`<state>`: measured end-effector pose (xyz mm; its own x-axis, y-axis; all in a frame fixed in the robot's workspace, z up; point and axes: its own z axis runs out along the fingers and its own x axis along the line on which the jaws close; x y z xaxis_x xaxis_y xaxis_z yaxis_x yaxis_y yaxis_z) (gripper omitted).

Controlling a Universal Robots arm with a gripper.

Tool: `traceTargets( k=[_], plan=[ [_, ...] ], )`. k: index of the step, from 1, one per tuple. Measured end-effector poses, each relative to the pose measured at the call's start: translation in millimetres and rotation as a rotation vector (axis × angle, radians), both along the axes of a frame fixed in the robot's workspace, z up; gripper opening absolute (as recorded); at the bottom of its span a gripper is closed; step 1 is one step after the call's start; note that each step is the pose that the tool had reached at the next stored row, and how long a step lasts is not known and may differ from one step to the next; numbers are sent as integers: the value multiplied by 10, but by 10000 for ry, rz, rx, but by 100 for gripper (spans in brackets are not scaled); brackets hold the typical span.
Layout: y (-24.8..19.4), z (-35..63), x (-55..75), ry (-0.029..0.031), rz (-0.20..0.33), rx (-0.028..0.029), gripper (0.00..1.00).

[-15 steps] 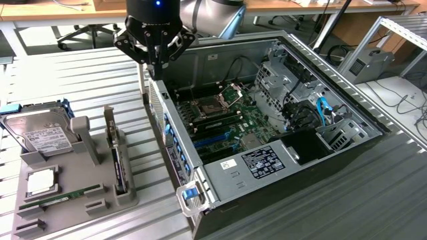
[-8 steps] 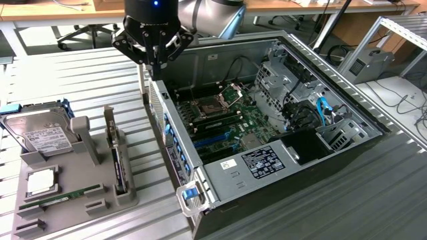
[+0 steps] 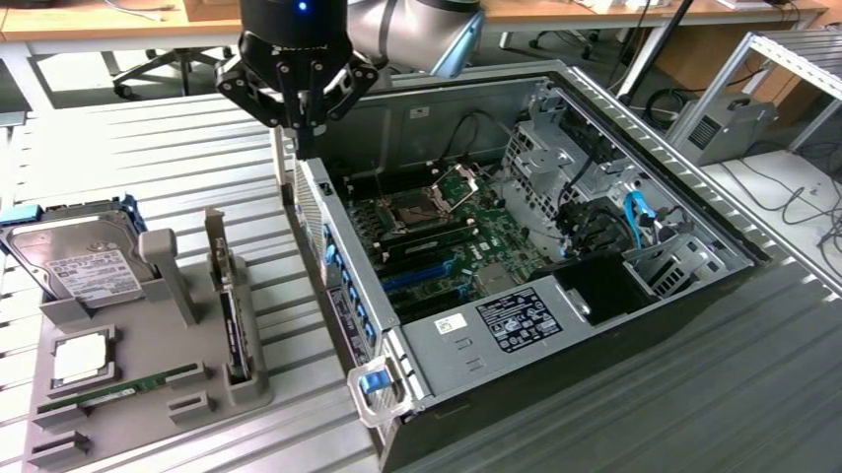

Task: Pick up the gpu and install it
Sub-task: 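Reach for the gpu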

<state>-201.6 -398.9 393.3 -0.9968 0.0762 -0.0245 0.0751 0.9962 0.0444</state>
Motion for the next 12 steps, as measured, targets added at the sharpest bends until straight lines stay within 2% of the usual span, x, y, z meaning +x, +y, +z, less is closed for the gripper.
traceTargets(
  k=[12],
  plan=[
    [0, 0, -48, 0, 0, 0, 11]
  ],
)
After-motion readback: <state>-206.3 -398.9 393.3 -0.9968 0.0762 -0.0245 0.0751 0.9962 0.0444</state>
